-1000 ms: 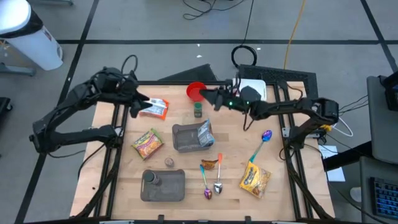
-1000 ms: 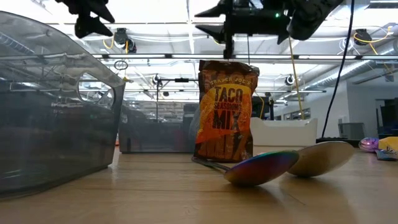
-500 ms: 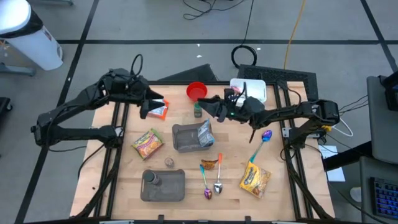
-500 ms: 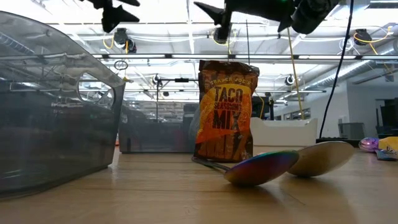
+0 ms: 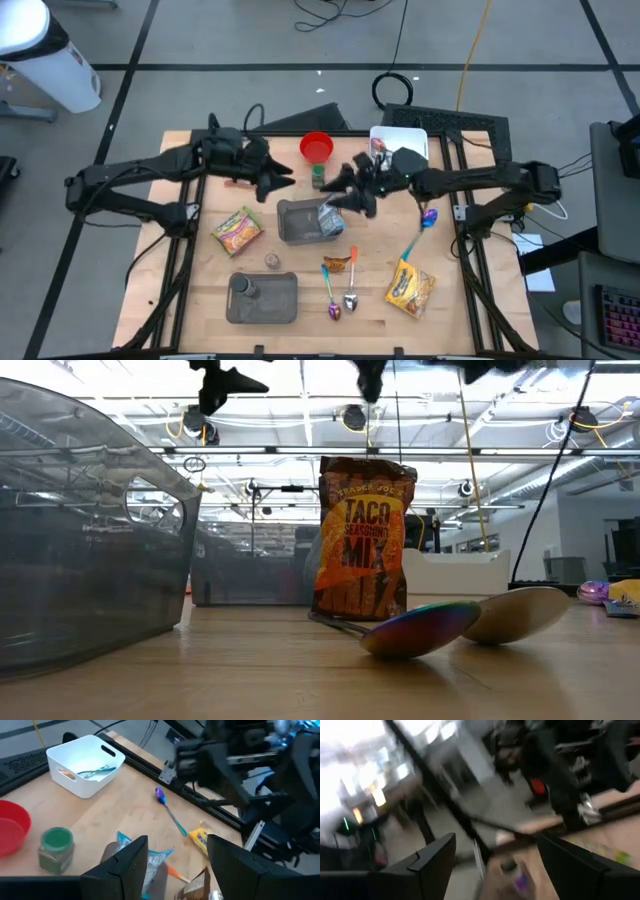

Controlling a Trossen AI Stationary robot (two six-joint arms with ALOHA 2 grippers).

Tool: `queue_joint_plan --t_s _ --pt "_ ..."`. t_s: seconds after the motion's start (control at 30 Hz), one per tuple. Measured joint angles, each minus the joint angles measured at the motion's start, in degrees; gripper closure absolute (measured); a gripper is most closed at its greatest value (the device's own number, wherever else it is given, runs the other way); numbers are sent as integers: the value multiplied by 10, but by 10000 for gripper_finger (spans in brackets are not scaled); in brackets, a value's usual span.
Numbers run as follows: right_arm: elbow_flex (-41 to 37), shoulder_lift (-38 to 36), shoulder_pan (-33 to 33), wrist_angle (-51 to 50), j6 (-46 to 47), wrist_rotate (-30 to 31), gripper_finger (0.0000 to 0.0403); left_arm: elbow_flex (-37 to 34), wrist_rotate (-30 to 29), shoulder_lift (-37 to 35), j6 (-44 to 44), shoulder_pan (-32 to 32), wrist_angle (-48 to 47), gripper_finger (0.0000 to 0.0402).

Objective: Pick & Place Food Item
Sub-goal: Put the orange seasoning pack into the bottom black bin

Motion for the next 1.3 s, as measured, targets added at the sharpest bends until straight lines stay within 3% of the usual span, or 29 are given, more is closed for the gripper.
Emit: queue_joint_plan --t_s 0.1,0.23,0.33,0.43,0.77,0.9,0.97,1.13,1.3 --pt "33 -55 24 -177 -124 4 137 0 -53 6 -40 -45 19 188" --pt "61 -104 73 -357 -280 78 144 0 -112 6 -96 -102 21 188" --pt "62 -124 116 -442 -373 152 147 0 -158 6 -127 -143 19 188" --pt "46 -125 139 -482 -398 196 147 0 -205 6 -152 -180 16 188" --pt "-102 -105 161 -323 -275 192 148 1 -306 11 -218 -281 18 188" --pt "-165 -105 192 -256 -201 196 149 24 -311 44 -206 -305 9 188" --pt "-184 -103 212 -227 -181 217 149 48 -291 72 -178 -308 8 188" --pt "-194 -80 251 -173 -171 345 149 106 -194 147 -92 -300 -29 188" --pt "-194 -8 254 -102 -119 360 149 122 -125 168 -50 -283 -35 188"
